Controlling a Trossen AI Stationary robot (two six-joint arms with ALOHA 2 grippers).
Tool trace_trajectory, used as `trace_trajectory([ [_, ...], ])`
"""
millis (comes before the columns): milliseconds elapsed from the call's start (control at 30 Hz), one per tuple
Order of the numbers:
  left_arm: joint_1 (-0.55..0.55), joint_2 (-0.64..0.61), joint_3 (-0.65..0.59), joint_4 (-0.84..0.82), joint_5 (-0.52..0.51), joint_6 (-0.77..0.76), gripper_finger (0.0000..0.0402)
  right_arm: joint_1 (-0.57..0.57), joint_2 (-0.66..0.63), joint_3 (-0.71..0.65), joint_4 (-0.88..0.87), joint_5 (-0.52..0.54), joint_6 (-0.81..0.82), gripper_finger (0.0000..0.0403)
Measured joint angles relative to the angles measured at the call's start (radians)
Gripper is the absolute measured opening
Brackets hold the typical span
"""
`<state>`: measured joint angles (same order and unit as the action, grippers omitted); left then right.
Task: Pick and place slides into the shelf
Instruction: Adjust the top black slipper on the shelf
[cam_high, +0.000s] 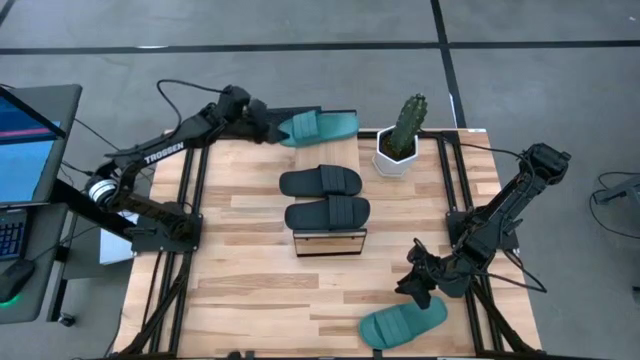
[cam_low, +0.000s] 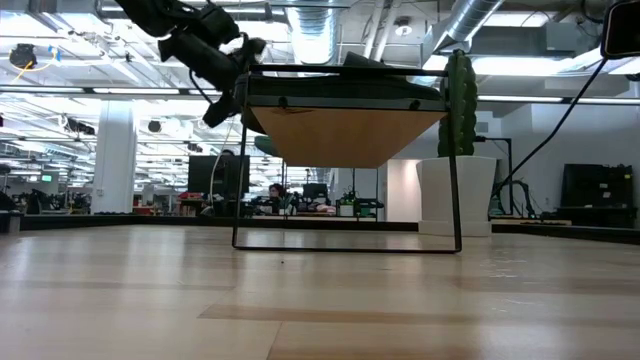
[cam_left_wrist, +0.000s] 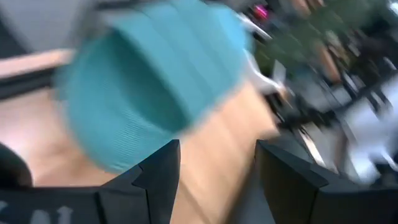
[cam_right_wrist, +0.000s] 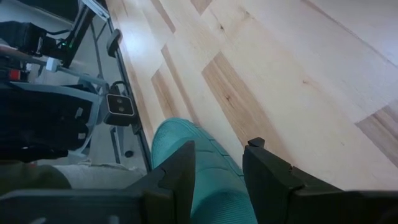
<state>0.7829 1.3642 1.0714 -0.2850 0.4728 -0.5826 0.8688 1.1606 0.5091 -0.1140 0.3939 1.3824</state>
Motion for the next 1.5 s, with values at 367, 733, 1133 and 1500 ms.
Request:
trace_trajectory([
  [367, -0.184, -0.156, 0.0, -0.192, 0.112, 0.26, 0.0194, 0.03, 0.0, 0.0, 0.004, -0.002, -0.003, 0.0121],
  [733, -0.344, -0.188, 0.051, -0.416, -0.256, 0.512, 0.0052, 0.032, 0.0, 0.0, 0.003, -0.003, -0.003, 0.012],
  [1133, -0.408, -0.073, 0.066, -0.466, -0.667, 0.716, 0.0, 0.033, 0.0, 0.0, 0.005, -0.003, -0.002, 0.0076],
  [1500, -0.429, -0.035, 0.066, -0.392, -0.561, 0.82, 0.0, 0.033, 0.0, 0.0, 0.018, -0.003, -0.003, 0.0054],
])
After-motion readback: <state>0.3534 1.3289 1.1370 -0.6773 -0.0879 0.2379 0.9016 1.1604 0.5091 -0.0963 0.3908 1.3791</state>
